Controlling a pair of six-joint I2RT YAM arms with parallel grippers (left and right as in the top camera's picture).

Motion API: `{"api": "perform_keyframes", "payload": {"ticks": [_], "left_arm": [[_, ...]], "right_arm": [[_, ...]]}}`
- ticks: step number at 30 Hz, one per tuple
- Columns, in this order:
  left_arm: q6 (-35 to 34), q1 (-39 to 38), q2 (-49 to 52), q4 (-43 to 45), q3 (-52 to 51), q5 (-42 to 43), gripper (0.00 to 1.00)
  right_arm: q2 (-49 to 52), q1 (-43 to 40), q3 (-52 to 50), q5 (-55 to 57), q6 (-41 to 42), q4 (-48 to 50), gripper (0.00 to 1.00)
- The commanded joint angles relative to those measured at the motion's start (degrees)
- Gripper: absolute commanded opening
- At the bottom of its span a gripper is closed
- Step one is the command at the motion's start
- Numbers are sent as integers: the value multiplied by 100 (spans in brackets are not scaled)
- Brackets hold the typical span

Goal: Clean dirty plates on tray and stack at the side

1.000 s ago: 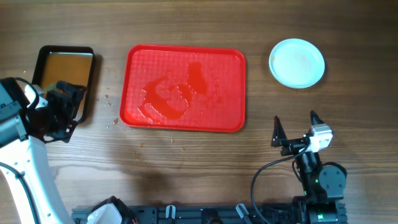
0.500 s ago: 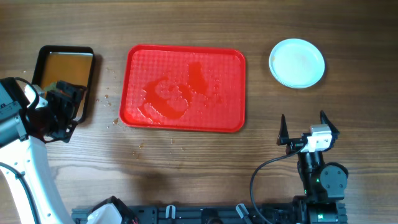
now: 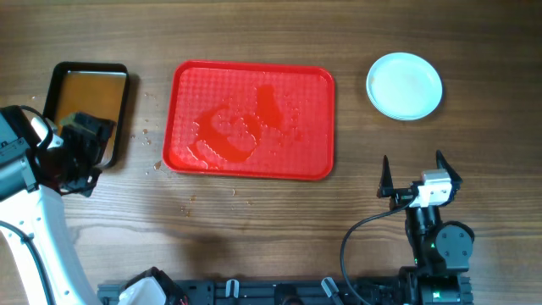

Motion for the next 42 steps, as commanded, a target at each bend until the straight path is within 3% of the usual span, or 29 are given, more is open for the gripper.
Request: {"api": "perform_keyframes", "payload": {"ticks": [1, 4, 6, 13, 17, 25, 29, 32, 42], "left_arm": [[391, -186, -94, -17, -94, -46, 100], [1486, -876, -522, 850, -774, -50, 100], [2002, -1388, -1067, 1952, -1749, -48, 100], [2011, -1694, -2723, 5786, -5003, 361, 100], [2013, -1694, -3495, 7047, -6159, 352, 100], [2015, -1991, -4247, 7088, -6526, -260, 100], [2015, -2474, -4894, 5722, -6526, -999, 100], [2083, -2734, -5643, 5571, -6526, -1377, 100], [2083, -2800, -6887, 5567, -6526, -1429, 100]], "right_arm": [[-90, -31, -20, 81, -74, 13, 100], [-90, -31, -20, 81, -74, 13, 100], [-90, -31, -20, 81, -74, 13, 100], [-90, -31, -20, 81, -74, 13, 100], [-90, -31, -20, 81, -74, 13, 100], [-90, -31, -20, 81, -74, 13, 100], [-90, -31, -20, 81, -76, 13, 100], [-90, -31, -20, 81, -74, 13, 100], [-90, -31, -20, 81, -74, 13, 100]]}}
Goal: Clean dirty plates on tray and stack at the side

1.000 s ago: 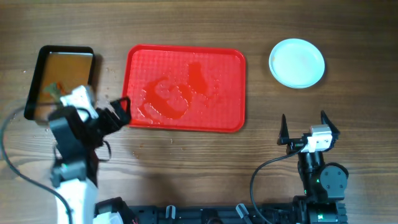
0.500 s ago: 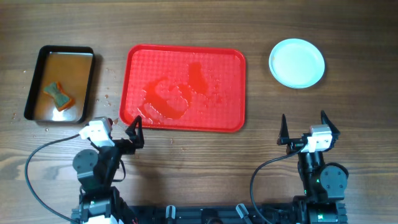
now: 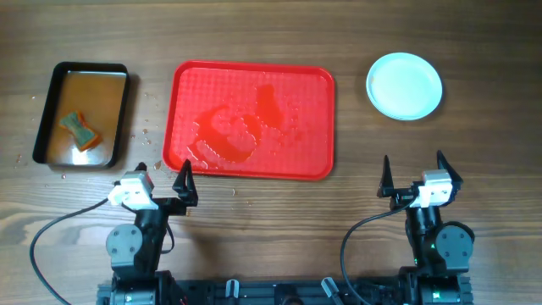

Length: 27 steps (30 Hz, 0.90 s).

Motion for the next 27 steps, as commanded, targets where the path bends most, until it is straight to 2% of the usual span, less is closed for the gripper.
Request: {"api": "perform_keyframes", "payload": {"ticks": [1, 4, 6, 11, 27], "left_arm": [[125, -37, -286, -61, -15, -118, 100], [973, -302, -400, -61, -15, -72, 100], [1276, -380, -400, -72, -13, -142, 100], [1364, -372, -400, -120, -15, -691, 100], [1401, -372, -400, -74, -13, -1357, 100]], "right_arm": [[-46, -31, -11, 57, -74, 13, 100], [-46, -31, -11, 57, -74, 13, 100], [-46, -31, -11, 57, -74, 13, 100], [-46, -31, -11, 57, -74, 13, 100], [-46, -31, -11, 57, -74, 13, 100]]}}
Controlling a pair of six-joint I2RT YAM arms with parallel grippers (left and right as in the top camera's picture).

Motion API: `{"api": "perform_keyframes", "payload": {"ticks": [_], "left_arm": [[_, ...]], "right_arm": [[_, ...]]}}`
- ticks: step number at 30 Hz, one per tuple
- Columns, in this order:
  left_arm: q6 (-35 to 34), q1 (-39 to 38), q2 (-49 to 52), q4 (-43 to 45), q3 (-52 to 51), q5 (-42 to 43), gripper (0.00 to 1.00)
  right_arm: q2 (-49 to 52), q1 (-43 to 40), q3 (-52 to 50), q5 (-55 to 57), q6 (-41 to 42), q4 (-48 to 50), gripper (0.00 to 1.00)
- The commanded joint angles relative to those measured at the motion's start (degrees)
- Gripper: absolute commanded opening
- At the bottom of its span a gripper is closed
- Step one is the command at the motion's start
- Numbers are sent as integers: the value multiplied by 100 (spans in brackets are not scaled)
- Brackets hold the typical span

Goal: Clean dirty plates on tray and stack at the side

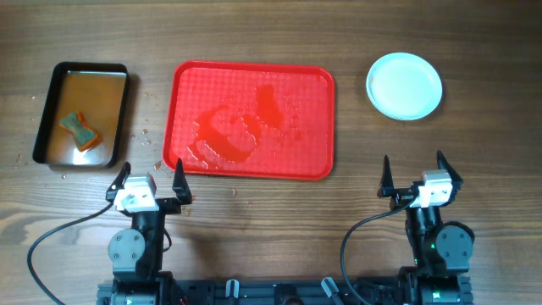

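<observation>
The red tray (252,119) lies at the table's middle, wet with smears of water and bare of plates. A pale blue plate (405,85) rests on the table at the far right. My left gripper (150,177) stands open near the front edge, just off the tray's front left corner, with nothing between its fingers. My right gripper (414,173) stands open at the front right, below the plate, also holding nothing.
A black pan (81,114) of brownish water sits at the far left with a sponge (79,130) lying in it. Water drops dot the wood between pan and tray.
My left gripper has turned slightly and now stands square to the table's front edge. Tray, plate, pan, sponge and right arm have not moved.
At first my left arm reached over the black pan, covering its near half. Then it was back at the front edge, open, with the sponge lying in the pan. Now it sits squared up there. The right arm stayed still throughout.
</observation>
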Motion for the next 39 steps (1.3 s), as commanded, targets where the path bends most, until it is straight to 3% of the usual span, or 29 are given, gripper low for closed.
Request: {"api": "perform_keyframes", "payload": {"ticks": [1, 39], "left_arm": [[68, -26, -63, -2, -13, -197, 100], [68, -26, -63, 11, -13, -74, 100]], "right_arm": [[-46, -31, -9, 59, -72, 13, 100], [-39, -31, -9, 59, -72, 13, 100]]}}
